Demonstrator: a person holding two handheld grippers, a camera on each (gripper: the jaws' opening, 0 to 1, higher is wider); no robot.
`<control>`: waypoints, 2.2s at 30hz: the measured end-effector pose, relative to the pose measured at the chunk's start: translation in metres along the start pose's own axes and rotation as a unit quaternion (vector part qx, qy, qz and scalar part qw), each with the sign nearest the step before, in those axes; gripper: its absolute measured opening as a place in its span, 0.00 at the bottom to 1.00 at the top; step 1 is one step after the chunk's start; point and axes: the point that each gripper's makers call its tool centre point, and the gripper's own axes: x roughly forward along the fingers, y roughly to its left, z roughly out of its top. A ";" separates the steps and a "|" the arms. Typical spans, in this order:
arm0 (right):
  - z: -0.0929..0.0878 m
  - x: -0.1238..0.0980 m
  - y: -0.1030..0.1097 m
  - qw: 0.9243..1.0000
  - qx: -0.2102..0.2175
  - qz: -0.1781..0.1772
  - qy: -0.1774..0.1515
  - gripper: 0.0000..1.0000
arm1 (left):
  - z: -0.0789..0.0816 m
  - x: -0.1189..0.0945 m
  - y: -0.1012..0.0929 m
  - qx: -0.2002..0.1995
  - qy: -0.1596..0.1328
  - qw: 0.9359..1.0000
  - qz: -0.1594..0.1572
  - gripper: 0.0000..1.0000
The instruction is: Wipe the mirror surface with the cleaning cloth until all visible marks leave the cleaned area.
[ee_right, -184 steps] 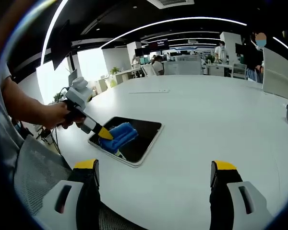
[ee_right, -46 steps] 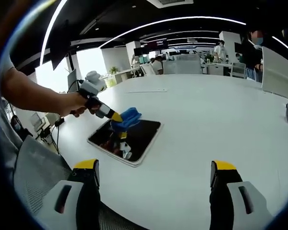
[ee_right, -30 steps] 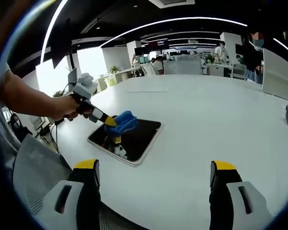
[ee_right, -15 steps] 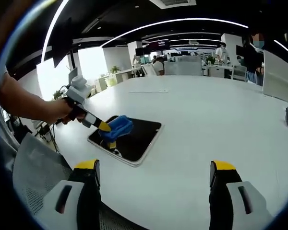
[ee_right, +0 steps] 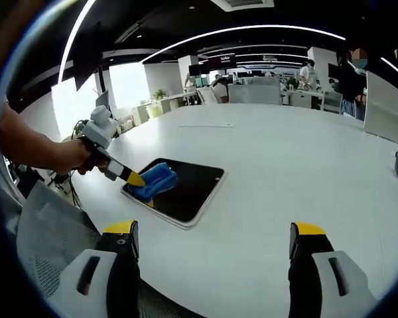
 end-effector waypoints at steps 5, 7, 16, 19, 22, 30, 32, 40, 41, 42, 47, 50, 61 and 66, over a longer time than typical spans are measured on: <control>0.000 0.000 -0.001 1.000 0.001 -0.002 -0.001 0.93 | -0.005 -0.003 -0.001 -0.002 0.002 1.000 -0.001 0.02; 0.001 -0.001 -0.001 1.000 0.001 -0.003 -0.003 0.93 | -0.007 -0.003 -0.002 0.001 0.002 1.000 -0.001 0.02; 0.002 -0.001 -0.002 1.000 -0.007 -0.005 -0.005 0.93 | -0.014 -0.008 -0.003 0.007 0.007 1.000 0.005 0.02; 0.002 -0.001 -0.002 1.000 -0.008 -0.005 -0.005 0.93 | -0.013 -0.007 -0.002 0.003 0.008 1.000 0.003 0.02; 0.002 0.000 -0.002 1.000 -0.011 -0.004 -0.004 0.93 | -0.013 -0.008 -0.003 0.002 0.010 1.000 0.004 0.02; 0.003 -0.001 -0.004 1.000 -0.010 -0.007 -0.006 0.94 | -0.013 -0.007 -0.002 0.003 0.006 1.000 0.001 0.02; 0.003 -0.001 -0.004 1.000 -0.010 -0.007 -0.007 0.94 | -0.013 -0.008 -0.002 0.002 0.004 1.000 -0.001 0.02; 0.004 -0.001 -0.003 1.000 -0.009 -0.007 -0.009 0.94 | -0.014 -0.011 0.002 -0.006 0.003 1.000 0.001 0.02; 0.004 -0.001 -0.004 1.000 -0.008 -0.007 -0.009 0.94 | -0.014 -0.011 0.005 -0.007 0.004 1.000 0.003 0.02; 0.004 -0.001 -0.004 1.000 -0.006 -0.007 -0.011 0.94 | -0.014 -0.012 0.006 -0.007 0.004 1.000 0.004 0.02; 0.005 -0.002 -0.004 1.000 0.002 -0.007 -0.014 0.94 | -0.016 -0.017 0.015 -0.009 0.004 1.000 0.005 0.02; 0.005 -0.002 -0.003 1.000 0.003 -0.006 -0.013 0.94 | -0.016 -0.019 0.019 -0.002 0.003 1.000 0.009 0.02; 0.004 -0.001 -0.001 1.000 -0.004 -0.001 -0.011 0.96 | -0.017 -0.023 0.027 -0.020 0.004 1.000 0.008 0.02; 0.005 0.001 0.003 1.000 -0.006 0.012 -0.015 0.98 | -0.018 -0.025 0.032 -0.018 0.004 1.000 0.011 0.02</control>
